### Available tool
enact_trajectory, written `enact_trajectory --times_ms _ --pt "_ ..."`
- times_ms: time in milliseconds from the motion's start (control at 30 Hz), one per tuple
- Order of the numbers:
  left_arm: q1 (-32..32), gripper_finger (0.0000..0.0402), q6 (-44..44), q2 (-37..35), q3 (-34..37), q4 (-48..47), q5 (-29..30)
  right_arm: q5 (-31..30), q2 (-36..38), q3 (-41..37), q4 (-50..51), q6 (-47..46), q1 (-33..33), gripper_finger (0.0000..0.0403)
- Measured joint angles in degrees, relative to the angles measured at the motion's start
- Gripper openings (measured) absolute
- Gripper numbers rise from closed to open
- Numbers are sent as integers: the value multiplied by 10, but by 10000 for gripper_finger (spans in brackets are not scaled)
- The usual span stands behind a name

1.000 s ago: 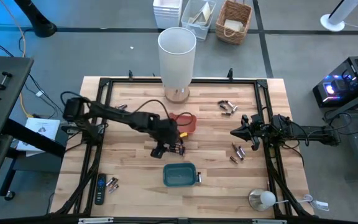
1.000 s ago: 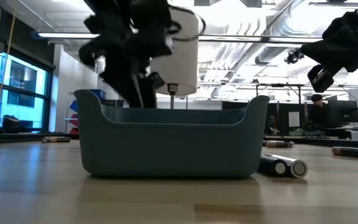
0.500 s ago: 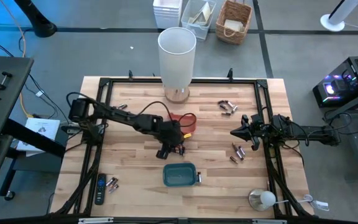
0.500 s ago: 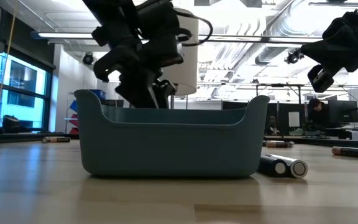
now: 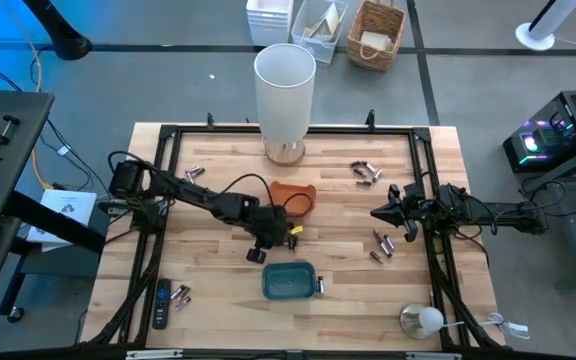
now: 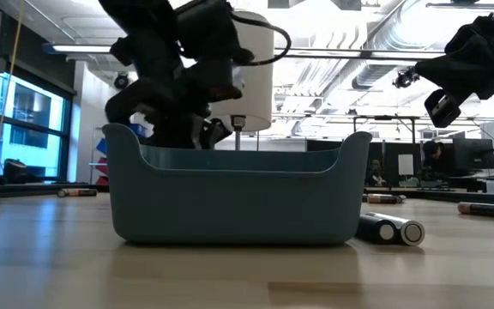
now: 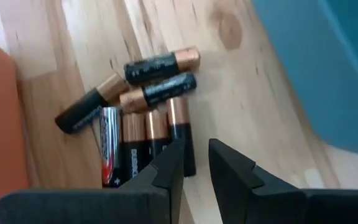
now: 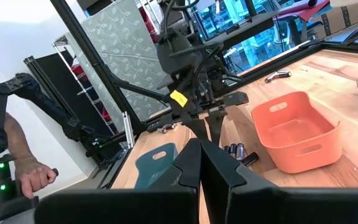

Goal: Sort batteries
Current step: Put the black battery into the orange bin

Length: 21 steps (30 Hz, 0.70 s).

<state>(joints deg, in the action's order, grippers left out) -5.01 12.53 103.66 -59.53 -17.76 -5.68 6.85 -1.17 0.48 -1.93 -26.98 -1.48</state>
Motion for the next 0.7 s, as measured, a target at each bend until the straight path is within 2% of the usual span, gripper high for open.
enact_trajectory --times_ms 433,600,700 --pt "-23 70 -9 34 0 57 20 0 0 0 0 0 0 0" --pt "-21 70 -35 40 0 68 85 0 0 0 0 0 0 0" --pt "-20 70 -54 32 0 66 91 0 0 0 0 0 0 0"
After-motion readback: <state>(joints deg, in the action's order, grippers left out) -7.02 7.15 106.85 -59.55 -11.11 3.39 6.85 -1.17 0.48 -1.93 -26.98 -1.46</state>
